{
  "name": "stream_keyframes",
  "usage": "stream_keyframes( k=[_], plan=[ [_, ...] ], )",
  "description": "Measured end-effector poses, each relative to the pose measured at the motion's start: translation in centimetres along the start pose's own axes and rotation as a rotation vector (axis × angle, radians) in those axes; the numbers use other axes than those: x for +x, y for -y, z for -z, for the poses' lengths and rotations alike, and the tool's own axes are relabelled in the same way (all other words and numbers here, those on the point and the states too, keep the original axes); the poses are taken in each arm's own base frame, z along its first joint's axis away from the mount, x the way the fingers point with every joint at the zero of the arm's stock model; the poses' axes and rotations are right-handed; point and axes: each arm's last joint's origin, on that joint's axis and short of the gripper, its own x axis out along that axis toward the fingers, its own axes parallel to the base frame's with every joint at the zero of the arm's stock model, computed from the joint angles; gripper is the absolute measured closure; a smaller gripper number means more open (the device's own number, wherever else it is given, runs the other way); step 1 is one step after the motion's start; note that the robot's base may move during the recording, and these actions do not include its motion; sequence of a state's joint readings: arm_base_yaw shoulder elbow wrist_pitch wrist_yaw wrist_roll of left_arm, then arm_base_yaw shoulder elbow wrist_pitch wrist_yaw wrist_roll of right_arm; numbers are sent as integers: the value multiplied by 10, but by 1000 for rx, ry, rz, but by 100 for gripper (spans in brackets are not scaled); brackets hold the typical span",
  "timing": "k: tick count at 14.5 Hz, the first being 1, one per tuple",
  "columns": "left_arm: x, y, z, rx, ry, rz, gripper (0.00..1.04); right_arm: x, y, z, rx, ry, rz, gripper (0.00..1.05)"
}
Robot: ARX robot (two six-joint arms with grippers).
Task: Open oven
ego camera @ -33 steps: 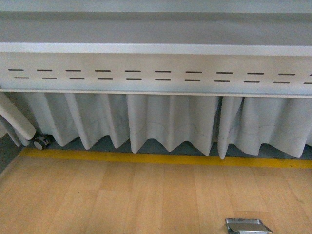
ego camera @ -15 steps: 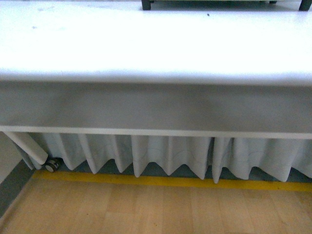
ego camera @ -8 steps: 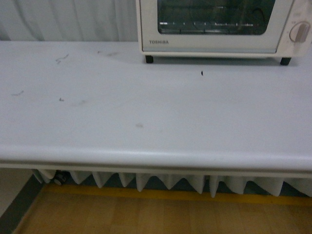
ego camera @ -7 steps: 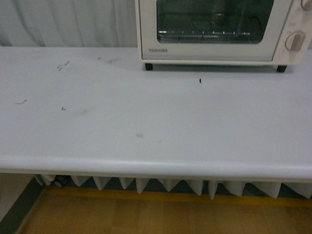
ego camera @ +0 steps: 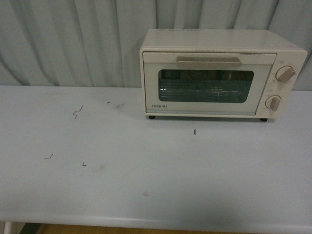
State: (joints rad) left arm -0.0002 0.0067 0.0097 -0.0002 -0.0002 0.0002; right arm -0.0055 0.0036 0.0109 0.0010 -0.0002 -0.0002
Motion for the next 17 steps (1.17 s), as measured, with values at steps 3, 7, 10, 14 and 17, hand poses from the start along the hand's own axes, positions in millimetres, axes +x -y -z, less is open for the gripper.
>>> stream_keyframes(
  k=[3,7,10,14,17],
  plan=[
    [0,0,0,0,-3,0,7,0,0,1,0,-5,0,7],
    [0,0,0,0,-3,0,7,0,0,1,0,-5,0,7],
    [0,0,0,0,-3,0,7,0,0,0,0,-5,0,7],
    [0,0,0,0,-3,0,7,0,0,0,0,-5,0,7],
    [0,0,0,0,-2,0,7,0,0,0,0,-4,0,7]
  ],
)
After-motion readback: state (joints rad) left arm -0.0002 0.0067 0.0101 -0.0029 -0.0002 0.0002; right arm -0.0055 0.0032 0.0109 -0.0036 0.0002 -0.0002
